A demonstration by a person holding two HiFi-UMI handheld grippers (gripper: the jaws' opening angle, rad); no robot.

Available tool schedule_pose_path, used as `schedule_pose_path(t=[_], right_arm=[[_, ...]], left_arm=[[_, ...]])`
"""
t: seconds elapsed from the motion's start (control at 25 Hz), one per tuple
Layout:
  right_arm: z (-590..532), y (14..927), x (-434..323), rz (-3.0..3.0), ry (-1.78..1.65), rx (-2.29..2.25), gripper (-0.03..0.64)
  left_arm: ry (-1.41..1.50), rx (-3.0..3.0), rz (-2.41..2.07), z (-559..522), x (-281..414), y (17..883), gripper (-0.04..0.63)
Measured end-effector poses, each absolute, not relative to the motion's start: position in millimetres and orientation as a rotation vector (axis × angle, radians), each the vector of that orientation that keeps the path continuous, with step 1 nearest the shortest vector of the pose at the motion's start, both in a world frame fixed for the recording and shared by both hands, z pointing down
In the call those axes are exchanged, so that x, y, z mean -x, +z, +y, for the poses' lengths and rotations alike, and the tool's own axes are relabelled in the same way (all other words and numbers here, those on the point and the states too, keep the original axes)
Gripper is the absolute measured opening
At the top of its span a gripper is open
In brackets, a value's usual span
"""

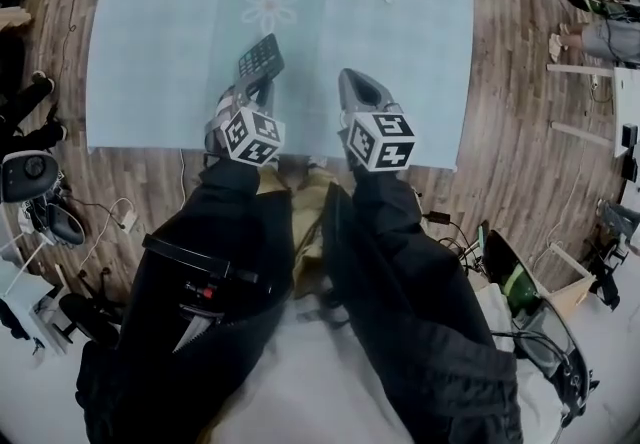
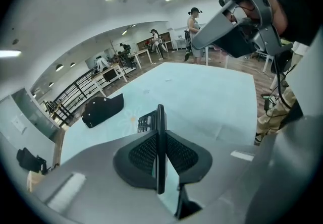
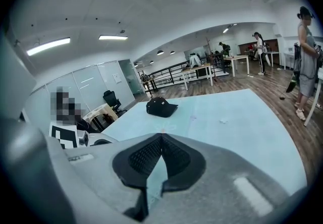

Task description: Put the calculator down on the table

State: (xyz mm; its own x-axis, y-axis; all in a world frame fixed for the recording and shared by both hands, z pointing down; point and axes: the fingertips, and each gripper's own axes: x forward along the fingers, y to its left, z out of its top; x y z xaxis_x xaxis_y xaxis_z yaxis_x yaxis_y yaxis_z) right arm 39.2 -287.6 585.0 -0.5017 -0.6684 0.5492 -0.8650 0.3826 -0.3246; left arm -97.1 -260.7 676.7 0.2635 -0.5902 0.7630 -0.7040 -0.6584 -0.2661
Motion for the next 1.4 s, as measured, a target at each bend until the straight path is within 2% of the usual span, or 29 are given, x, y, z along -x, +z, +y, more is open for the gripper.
schedule_pose_path(t=[0.32, 1.12, 1.4], right_arm=[[-292.0, 601.7, -34.6, -2.290, 0.882, -1.321, -0.002], [-296.5, 617.0, -44.2, -2.252, 0.965, -1.336, -0.002], [-294.3, 615.1, -45.0, -2.249, 0.969, -1.341, -0.002]], left_arm=[[1.448, -2.372, -1.088, -250.3, 93.6, 715.5, 0.049], [1.412, -2.303, -0.836, -220.3, 65.7, 762.1, 0.124], [1.381, -2.273, -0.820, -213.4, 65.0, 767.2, 0.127]])
